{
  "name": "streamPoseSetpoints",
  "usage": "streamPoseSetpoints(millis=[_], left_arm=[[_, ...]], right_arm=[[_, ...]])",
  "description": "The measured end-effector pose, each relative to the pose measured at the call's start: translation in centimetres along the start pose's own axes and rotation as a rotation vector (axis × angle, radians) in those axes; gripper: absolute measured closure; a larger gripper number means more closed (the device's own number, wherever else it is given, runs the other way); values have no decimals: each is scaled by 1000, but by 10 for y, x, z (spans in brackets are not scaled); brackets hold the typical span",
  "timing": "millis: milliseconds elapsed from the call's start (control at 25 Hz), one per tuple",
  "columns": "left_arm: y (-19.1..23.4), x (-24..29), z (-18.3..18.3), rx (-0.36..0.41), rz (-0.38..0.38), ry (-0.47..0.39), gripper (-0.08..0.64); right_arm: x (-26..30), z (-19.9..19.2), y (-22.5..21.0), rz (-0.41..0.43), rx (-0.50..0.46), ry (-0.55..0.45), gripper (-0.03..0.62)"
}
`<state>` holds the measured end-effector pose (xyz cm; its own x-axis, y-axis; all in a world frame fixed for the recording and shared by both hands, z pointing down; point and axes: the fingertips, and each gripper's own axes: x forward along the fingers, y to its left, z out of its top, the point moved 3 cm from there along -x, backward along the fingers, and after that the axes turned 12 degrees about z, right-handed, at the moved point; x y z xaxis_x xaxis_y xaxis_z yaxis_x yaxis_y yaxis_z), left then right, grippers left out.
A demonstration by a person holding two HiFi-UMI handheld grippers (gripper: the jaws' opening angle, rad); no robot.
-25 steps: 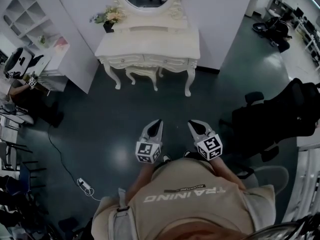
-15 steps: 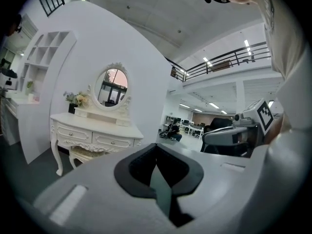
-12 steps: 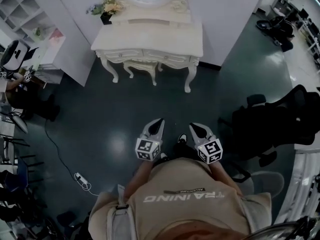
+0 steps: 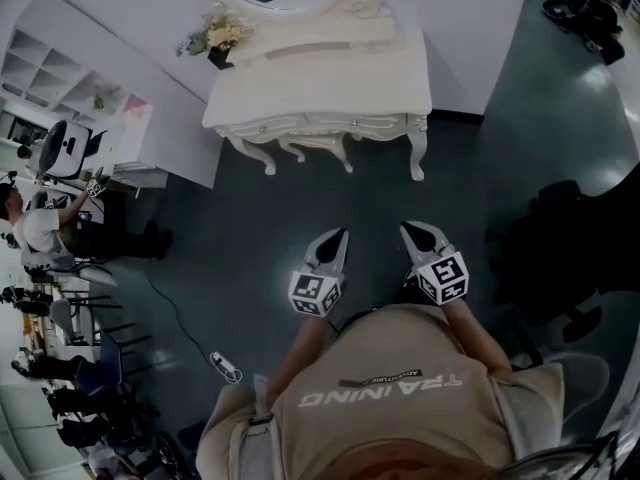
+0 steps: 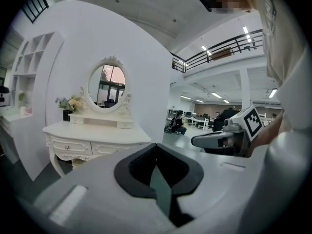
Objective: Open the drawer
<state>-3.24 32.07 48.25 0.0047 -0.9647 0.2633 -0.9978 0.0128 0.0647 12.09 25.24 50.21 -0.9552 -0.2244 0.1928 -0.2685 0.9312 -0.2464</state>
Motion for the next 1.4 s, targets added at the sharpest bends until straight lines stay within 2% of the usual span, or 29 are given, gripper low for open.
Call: streamPoseSetpoints(millis=[160,320,600,760,960,1040,1160,1200,1400], left_arm=[[-4,43,-8,-74,14,55,552],[-18,81,-6,-12,-6,78,552],[0,136,3,-27,-9,104,552],[29,165,-2,69,-34,108,552],[72,192,3,28,-106,107,552],[92,202,19,54,-149,91,552],[124,219,33,179,-187,68,552],[134,225,34,194,-198,66,552],[181,260,34,154,-217,72,552]], right_arm=[[14,5,-44,28,13,3,589],[31,5,-80,73,10,30,589],[69,9,-124,90,36,59,589],[107,11,-142,82,18,64,589],[147,31,-147,11,0,77,589],[165,51,-146,-19,-10,80,589],[196,73,-151,-71,-46,86,589],[205,78,-155,-89,-55,87,589],[235,95,-174,-174,-57,72,589]])
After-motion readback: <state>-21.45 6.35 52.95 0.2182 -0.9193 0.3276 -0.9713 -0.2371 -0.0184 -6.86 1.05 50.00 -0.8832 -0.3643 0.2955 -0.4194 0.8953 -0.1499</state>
